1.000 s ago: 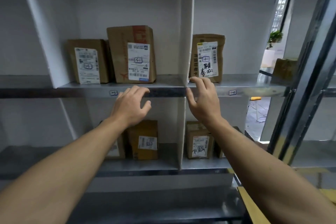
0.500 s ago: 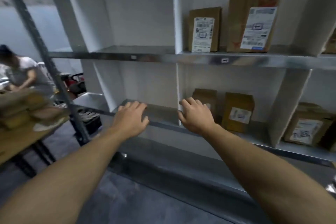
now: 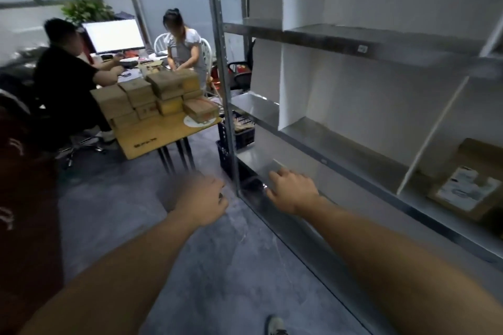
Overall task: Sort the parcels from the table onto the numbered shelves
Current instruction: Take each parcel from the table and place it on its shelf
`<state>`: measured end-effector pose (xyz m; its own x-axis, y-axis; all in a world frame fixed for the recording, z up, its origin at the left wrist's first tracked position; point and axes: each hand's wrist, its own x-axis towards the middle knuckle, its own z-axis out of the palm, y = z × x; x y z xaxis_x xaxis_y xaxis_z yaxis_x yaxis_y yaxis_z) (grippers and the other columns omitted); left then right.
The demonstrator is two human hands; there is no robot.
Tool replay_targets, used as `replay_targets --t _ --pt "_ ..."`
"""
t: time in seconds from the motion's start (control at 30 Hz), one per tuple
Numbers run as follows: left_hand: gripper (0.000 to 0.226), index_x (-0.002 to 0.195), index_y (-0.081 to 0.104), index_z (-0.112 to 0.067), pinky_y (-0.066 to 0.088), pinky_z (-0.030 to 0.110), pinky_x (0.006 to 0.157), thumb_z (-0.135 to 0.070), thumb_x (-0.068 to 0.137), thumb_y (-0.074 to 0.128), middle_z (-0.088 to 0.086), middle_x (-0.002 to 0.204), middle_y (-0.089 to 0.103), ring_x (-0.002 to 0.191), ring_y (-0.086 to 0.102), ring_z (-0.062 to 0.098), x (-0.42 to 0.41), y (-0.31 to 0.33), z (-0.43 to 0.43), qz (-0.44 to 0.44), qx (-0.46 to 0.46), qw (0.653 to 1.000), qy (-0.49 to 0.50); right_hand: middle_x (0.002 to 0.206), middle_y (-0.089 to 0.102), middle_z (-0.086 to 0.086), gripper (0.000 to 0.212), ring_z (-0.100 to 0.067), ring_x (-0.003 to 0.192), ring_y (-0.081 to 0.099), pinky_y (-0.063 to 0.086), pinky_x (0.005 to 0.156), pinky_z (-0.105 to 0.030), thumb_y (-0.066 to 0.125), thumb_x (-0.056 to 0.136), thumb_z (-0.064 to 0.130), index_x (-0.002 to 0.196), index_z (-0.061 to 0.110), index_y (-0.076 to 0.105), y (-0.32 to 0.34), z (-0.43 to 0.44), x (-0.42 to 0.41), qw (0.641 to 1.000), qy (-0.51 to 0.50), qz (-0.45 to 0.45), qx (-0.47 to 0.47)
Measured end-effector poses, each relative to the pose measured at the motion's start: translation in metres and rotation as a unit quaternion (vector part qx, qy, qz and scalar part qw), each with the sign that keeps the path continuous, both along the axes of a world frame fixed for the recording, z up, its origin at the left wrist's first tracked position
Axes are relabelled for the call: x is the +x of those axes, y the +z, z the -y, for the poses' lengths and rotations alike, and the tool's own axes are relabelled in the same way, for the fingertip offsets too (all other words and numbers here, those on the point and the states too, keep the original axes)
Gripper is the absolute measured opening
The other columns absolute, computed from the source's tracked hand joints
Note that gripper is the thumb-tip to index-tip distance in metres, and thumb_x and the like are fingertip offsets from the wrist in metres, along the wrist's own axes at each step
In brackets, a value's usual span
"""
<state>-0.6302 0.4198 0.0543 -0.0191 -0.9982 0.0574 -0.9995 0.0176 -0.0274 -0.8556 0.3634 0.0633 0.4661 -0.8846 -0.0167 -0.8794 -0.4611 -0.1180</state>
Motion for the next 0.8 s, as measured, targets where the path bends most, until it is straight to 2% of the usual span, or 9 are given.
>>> replay_targets --t 0.17,0.37,0.57,0.8 --pt "0.038 0.125 0.051 -0.024 0.043 0.040 0.091 -0.045 0.095 0.042 0.001 0.119 0.054 0.108 0.051 0.023 0.040 -0.011 0.030 -0.007 0.012 0.998 0.061 0.133 0.051 -0.012 0.046 -0.036 0.121 0.051 0.042 0.099 -0.048 0.037 0.101 0.049 0.135 0.020 0.047 -0.018 0.054 0.050 0.997 0.060 -0.022 0.031" --pt "0.041 0.125 0.052 -0.024 0.044 0.040 0.093 -0.047 0.092 0.043 0.001 0.120 0.056 0.107 0.053 0.024 0.083 -0.015 0.091 -0.023 0.027 0.992 0.121 0.129 0.052 -0.013 0.042 -0.036 0.116 0.053 0.044 0.095 -0.046 0.036 0.102 0.048 0.128 0.017 0.047 -0.025 0.135 0.093 0.991 0.112 -0.047 0.056" --pt "0.041 0.125 0.051 -0.021 0.044 0.039 0.089 -0.046 0.093 0.046 0.003 0.117 0.057 0.104 0.054 0.024 0.118 -0.022 0.141 -0.035 0.013 0.982 0.185 0.133 0.050 -0.013 0.041 -0.036 0.120 0.050 0.042 0.097 -0.048 0.036 0.102 0.046 0.131 0.017 0.044 -0.024 0.207 0.138 0.982 0.162 -0.076 0.054" --pt "0.045 0.131 0.051 -0.021 0.043 0.041 0.093 -0.046 0.093 0.046 0.004 0.126 0.057 0.111 0.054 0.026 0.159 -0.033 0.188 -0.045 0.016 0.972 0.230 0.131 0.051 -0.011 0.044 -0.034 0.119 0.052 0.044 0.094 -0.048 0.036 0.102 0.048 0.134 0.019 0.045 -0.035 0.274 0.194 0.976 0.193 -0.083 0.048"
